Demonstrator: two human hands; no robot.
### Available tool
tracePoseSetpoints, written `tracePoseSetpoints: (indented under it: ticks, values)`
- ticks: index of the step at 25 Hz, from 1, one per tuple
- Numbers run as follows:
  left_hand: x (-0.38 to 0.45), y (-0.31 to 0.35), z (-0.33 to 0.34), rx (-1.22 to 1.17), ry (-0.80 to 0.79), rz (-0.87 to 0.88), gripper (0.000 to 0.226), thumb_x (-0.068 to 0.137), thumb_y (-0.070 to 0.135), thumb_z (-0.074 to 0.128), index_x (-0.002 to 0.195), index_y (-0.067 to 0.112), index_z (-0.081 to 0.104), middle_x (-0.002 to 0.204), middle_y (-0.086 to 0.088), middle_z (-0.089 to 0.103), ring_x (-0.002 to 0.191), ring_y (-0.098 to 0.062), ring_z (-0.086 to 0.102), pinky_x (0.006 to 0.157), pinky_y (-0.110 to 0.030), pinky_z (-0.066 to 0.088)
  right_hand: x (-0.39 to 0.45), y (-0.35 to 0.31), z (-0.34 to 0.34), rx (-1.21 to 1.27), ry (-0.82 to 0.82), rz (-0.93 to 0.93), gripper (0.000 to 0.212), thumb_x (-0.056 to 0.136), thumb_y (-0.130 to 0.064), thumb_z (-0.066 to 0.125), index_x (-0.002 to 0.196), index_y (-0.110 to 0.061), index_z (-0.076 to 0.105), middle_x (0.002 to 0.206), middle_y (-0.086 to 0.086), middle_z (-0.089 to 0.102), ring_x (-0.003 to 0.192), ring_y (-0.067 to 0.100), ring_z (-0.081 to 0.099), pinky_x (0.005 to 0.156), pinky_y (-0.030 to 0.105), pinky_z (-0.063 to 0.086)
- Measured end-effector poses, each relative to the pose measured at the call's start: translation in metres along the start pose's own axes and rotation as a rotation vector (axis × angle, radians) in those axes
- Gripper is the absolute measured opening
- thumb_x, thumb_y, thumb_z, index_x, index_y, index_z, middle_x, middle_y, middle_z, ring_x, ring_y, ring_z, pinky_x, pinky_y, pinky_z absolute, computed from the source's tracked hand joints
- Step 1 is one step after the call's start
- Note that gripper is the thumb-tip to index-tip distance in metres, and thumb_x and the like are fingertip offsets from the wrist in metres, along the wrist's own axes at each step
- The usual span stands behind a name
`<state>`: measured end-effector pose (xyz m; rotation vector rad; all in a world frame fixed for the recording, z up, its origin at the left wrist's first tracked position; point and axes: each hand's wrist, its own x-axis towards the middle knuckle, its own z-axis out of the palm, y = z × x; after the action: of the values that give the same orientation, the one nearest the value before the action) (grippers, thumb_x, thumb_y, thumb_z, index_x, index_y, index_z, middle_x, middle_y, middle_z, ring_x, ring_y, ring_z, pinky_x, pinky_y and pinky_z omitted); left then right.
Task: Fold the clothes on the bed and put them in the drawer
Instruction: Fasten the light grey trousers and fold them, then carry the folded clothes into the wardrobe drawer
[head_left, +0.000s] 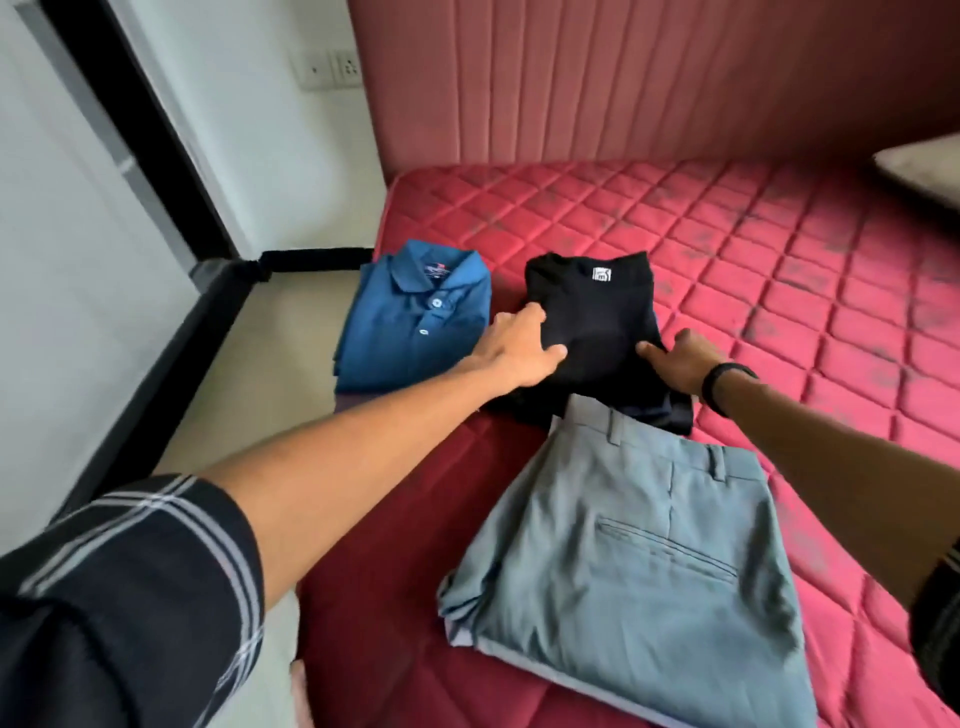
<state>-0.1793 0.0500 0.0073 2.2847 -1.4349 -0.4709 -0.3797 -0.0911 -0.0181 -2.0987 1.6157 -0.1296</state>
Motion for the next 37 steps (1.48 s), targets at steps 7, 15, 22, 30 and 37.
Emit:
tracePoseSetpoints:
  ticks: [7, 15, 22, 30, 37]
  values:
    - [-0.14, -0.053, -0.102, 0.396, -0.11, 0.279, 0.042, 0.091, 0.043, 0.066, 0.128, 0.024, 0.061, 0.121, -0.015, 0.065, 0.111, -0.037, 0.064, 0.089, -0.044, 0.054, -0.152, -0.06, -0.023, -0.634, 0.026, -0.484, 0.064, 0.092, -0.042, 0.063, 0.144, -0.021, 0.033, 0.12, 0.018, 0.058, 0.115, 0.043, 0.055, 0.087, 0.05, 0.051]
    - [-0.358, -0.198, -0.177, 0.296, -0.07, -0.163, 0.039, 0.094, 0.036, 0.071, 0.129, 0.021, 0.063, 0.111, -0.004, 0.071, 0.106, -0.024, 0.064, 0.092, -0.037, 0.054, -0.33, -0.269, 0.078, -0.726, -0.211, -1.007, 0.043, 0.093, -0.035, 0.066, 0.131, -0.015, 0.06, 0.13, 0.014, 0.064, 0.123, 0.033, 0.059, 0.098, 0.039, 0.05]
    - [-0.494, -0.298, -0.228, 0.127, 0.147, -0.498, 0.039, 0.094, 0.04, 0.068, 0.13, 0.026, 0.061, 0.118, -0.003, 0.066, 0.102, -0.02, 0.062, 0.088, -0.035, 0.052, -0.447, -0.418, 0.175, -0.645, -0.338, -1.316, 0.04, 0.095, -0.039, 0.066, 0.13, -0.019, 0.062, 0.133, 0.007, 0.063, 0.12, 0.028, 0.06, 0.096, 0.038, 0.049]
    - [-0.591, -0.474, -0.261, -0.152, 0.163, -0.926, 0.042, 0.096, 0.038, 0.066, 0.137, 0.031, 0.056, 0.125, -0.005, 0.063, 0.111, -0.025, 0.062, 0.095, -0.035, 0.049, -0.499, -0.571, 0.368, -0.829, -0.664, -1.481, 0.03, 0.095, -0.039, 0.061, 0.12, -0.025, 0.065, 0.125, 0.009, 0.066, 0.111, 0.031, 0.065, 0.094, 0.043, 0.055]
    - [-0.721, -0.417, -0.347, -0.372, 0.326, -1.222, 0.041, 0.096, 0.036, 0.067, 0.135, 0.026, 0.059, 0.124, -0.008, 0.069, 0.114, -0.026, 0.064, 0.098, -0.035, 0.049, -0.636, -0.671, 0.308, -0.894, -0.896, -1.649, 0.031, 0.098, -0.037, 0.059, 0.127, -0.026, 0.061, 0.131, 0.006, 0.06, 0.118, 0.032, 0.061, 0.101, 0.043, 0.05]
